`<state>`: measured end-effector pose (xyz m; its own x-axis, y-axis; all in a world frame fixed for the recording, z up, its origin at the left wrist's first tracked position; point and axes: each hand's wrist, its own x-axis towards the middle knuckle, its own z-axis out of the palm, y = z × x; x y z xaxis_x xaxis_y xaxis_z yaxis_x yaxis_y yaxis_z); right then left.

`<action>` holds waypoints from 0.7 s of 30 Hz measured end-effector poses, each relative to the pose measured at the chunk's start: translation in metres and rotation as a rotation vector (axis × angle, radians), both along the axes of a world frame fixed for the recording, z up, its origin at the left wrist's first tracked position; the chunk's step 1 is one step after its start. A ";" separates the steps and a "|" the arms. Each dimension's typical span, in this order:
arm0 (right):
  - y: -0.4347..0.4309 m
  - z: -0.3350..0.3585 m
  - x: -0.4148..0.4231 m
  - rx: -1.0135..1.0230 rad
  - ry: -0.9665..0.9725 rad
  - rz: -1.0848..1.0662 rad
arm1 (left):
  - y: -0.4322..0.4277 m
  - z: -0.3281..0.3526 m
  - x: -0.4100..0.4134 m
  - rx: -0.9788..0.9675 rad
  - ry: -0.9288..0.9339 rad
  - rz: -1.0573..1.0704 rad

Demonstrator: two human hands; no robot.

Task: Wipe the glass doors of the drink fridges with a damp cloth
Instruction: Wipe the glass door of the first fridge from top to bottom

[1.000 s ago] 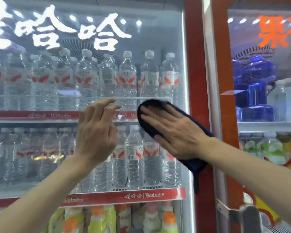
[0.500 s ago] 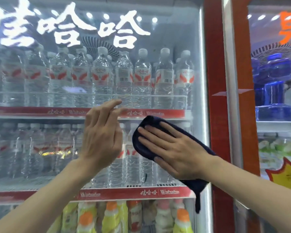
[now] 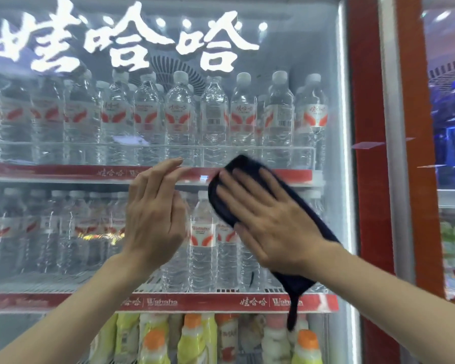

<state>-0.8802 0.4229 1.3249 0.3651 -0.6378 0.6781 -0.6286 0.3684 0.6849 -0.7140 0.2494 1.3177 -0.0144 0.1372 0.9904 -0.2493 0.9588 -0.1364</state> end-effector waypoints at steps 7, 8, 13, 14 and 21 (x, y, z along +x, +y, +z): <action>0.003 0.086 -0.006 0.085 0.117 0.031 | -0.022 -0.012 0.015 -0.023 -0.004 0.074; 0.000 0.103 -0.003 0.027 0.084 0.011 | -0.024 -0.013 0.013 -0.017 -0.002 0.090; -0.015 0.103 0.008 -0.070 0.034 -0.036 | -0.028 -0.015 0.011 -0.041 0.004 0.112; -0.016 0.095 0.012 -0.097 0.008 -0.025 | -0.028 -0.015 0.012 -0.044 0.006 0.107; -0.029 -0.006 0.029 0.278 0.152 0.071 | -0.031 -0.020 0.027 0.080 0.152 -0.027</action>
